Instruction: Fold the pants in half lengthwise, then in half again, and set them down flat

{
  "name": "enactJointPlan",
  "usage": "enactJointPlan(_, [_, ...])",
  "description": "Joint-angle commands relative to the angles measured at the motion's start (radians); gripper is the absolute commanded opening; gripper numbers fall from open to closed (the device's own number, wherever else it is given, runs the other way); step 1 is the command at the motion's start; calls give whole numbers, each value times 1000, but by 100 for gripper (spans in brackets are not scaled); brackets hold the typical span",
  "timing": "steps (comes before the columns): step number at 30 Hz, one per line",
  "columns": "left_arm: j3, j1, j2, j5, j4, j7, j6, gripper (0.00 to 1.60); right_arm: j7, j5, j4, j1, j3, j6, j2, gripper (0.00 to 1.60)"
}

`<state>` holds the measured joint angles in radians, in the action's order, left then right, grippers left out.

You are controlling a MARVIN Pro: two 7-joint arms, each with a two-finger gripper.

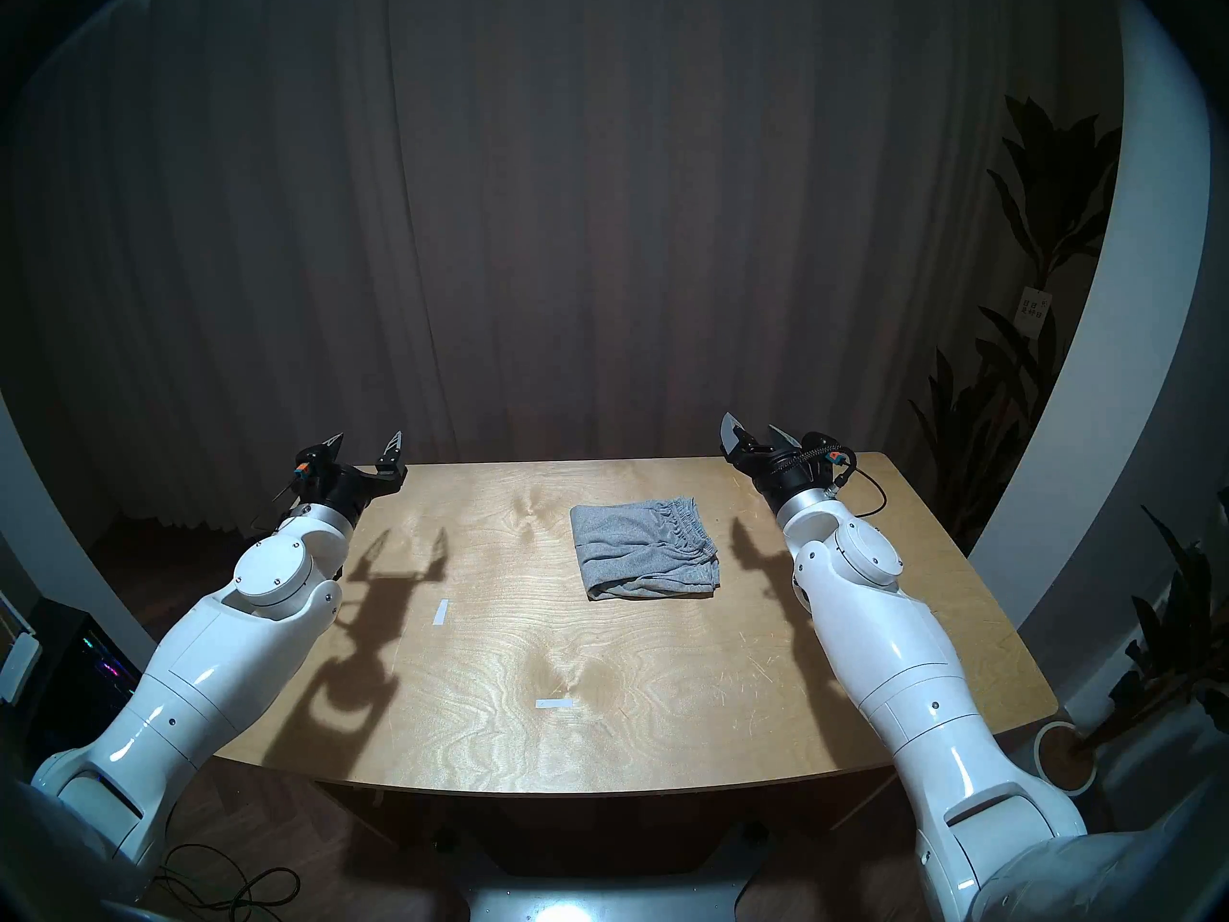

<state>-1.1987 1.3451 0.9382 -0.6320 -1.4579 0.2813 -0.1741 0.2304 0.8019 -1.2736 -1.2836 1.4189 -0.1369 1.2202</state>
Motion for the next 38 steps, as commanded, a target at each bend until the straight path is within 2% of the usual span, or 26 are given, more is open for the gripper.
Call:
enactJointPlan(1, [-4,4,0,8,-23,25,6,160,87,-45,44,13,50,-123,62,160])
enactJointPlan(2, [-10,7,-12,-38,-30,-18,28,160,74,-42,46,14,40,-146,58,160])
enactJointPlan(5, [-11,13,-29,-48,-39,-34,50,160,27,-31,20,6,39,-125,63,160])
enactJointPlan(7, [-10,14,-34,-43,-40,-34,54,160,24,-20,9,5,43,-122,76,160])
enactJointPlan(10, [-11,16,-37,-39,-42,-30,59,160,-15,-26,-35,-6,40,-78,76,160])
enactJointPlan(17, [-5,16,-26,-20,-35,-2,60,160,-80,-48,-55,-16,27,-49,73,160])
enactJointPlan(19, [-5,16,-26,-19,-35,0,60,160,-99,-27,-71,-27,31,-9,74,160])
enactJointPlan(20, [-4,16,-26,-19,-35,0,60,160,-130,9,-88,-37,43,47,85,160])
enactJointPlan(38, [-2,15,-27,-17,-36,5,60,160,-160,16,-107,-41,47,79,85,160])
